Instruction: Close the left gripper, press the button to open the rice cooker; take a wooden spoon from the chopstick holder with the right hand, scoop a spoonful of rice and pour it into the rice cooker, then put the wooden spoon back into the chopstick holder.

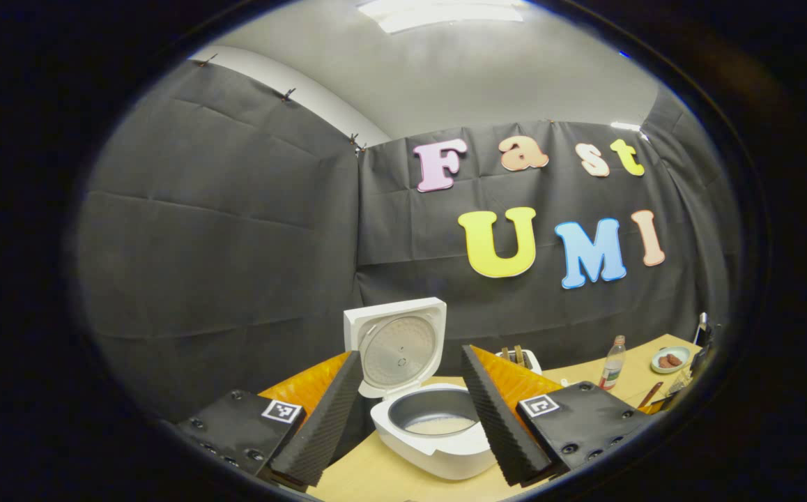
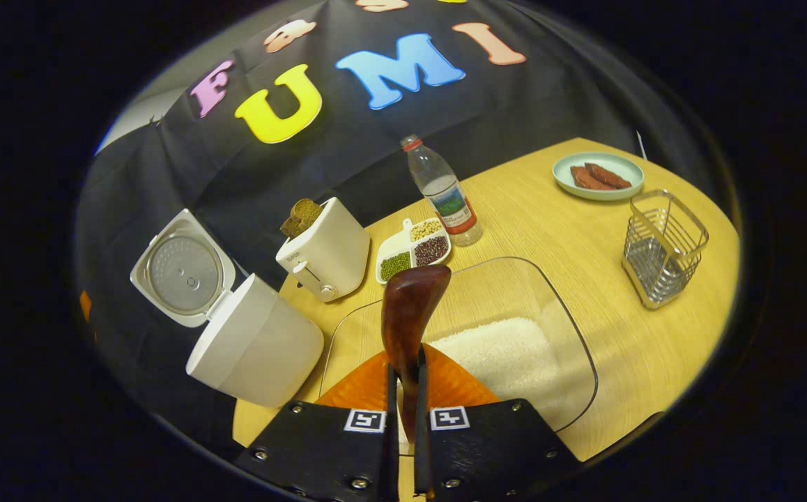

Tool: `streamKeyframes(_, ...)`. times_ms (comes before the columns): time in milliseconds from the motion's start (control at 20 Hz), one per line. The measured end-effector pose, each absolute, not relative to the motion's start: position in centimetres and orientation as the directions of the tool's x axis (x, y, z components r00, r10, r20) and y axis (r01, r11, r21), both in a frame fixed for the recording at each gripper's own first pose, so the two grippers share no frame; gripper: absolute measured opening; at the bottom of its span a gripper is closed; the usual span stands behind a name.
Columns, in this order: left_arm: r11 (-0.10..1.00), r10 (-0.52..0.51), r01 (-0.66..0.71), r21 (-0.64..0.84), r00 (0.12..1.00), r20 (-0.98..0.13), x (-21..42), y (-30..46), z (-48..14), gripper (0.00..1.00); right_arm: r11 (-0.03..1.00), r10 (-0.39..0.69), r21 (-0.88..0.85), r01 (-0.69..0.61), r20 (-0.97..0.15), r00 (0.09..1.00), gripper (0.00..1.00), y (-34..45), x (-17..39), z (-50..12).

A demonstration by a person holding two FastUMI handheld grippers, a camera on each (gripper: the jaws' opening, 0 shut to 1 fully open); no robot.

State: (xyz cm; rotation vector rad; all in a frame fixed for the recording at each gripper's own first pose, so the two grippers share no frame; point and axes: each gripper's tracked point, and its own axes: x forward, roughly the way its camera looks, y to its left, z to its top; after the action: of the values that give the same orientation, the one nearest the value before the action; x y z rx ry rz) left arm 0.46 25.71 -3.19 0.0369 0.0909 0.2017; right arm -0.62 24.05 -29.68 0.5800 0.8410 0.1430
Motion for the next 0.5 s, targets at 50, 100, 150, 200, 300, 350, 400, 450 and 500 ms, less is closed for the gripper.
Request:
streamKeyframes(50,0.979,0.202,-0.199,0.049,0.976,-0.085,0.4,25.7,-3.1,0.98,0.81,0.358,0.571,0.137,-0.665,0.656,0.09,24.0,-0.6,-29.9)
streamKeyframes(100,0.978,0.203,-0.2,0.053,0.975,-0.084,0.3,25.6,-3.0,0.98,0.777,0.377,0.606,0.17,-0.664,0.646,0.09,23.9,-0.9,-30.1)
streamKeyframes(150,0.978,0.204,-0.2,0.054,0.975,-0.082,0.3,25.6,-2.8,0.98,0.743,0.396,0.639,0.199,-0.659,0.639,0.09,23.9,-0.9,-30.1)
streamKeyframes(200,0.978,0.205,-0.201,0.054,0.975,-0.083,0.2,25.5,-2.8,0.98,0.711,0.409,0.666,0.228,-0.654,0.636,0.09,23.6,-0.9,-30.0)
streamKeyframes(300,0.979,0.201,-0.197,0.057,0.976,-0.082,0.1,25.2,-2.8,0.98,0.678,0.412,0.688,0.26,-0.648,0.64,0.09,22.8,-0.6,-29.8)
streamKeyframes(350,0.978,0.204,-0.199,0.064,0.975,-0.083,0.0,25.1,-2.8,0.98,0.677,0.406,0.689,0.259,-0.642,0.65,0.09,22.1,-0.2,-29.5)
streamKeyframes(400,0.977,0.205,-0.2,0.066,0.975,-0.083,0.0,25.1,-2.9,0.98,0.676,0.399,0.691,0.255,-0.635,0.662,0.09,21.5,0.1,-28.9)
streamKeyframes(450,0.978,0.206,-0.201,0.063,0.975,-0.083,-0.1,24.9,-2.8,0.98,0.67,0.397,0.697,0.254,-0.627,0.671,0.09,20.9,0.5,-28.4)
streamKeyframes(500,0.978,0.203,-0.199,0.056,0.976,-0.084,0.0,24.5,-3.0,0.98,0.656,0.398,0.71,0.257,-0.614,0.682,0.09,20.4,0.9,-27.6)
